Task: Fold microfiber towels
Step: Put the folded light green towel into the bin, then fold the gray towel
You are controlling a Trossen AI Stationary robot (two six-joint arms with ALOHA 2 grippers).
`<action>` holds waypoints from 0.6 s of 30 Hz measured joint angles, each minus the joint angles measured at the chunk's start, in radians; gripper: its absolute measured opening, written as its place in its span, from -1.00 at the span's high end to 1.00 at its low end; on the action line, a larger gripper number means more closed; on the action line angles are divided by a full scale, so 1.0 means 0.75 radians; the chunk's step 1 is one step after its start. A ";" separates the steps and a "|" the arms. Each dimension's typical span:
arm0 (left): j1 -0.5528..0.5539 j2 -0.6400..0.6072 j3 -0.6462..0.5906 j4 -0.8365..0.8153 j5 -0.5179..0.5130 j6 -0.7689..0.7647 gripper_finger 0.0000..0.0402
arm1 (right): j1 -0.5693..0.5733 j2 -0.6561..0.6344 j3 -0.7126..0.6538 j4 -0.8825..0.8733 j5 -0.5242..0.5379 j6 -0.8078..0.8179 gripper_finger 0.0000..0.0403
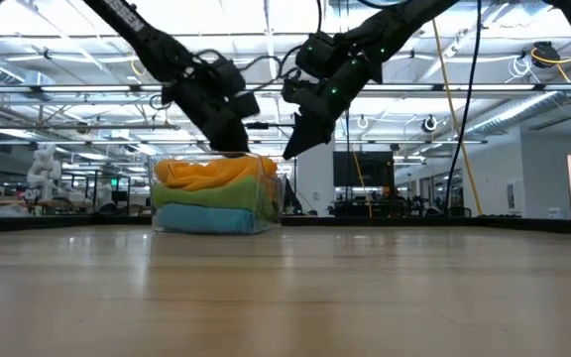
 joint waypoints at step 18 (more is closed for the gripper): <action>-0.104 -0.360 -0.040 -0.626 -0.333 -0.111 0.89 | 0.132 -0.331 -0.272 -0.282 -0.001 0.023 1.00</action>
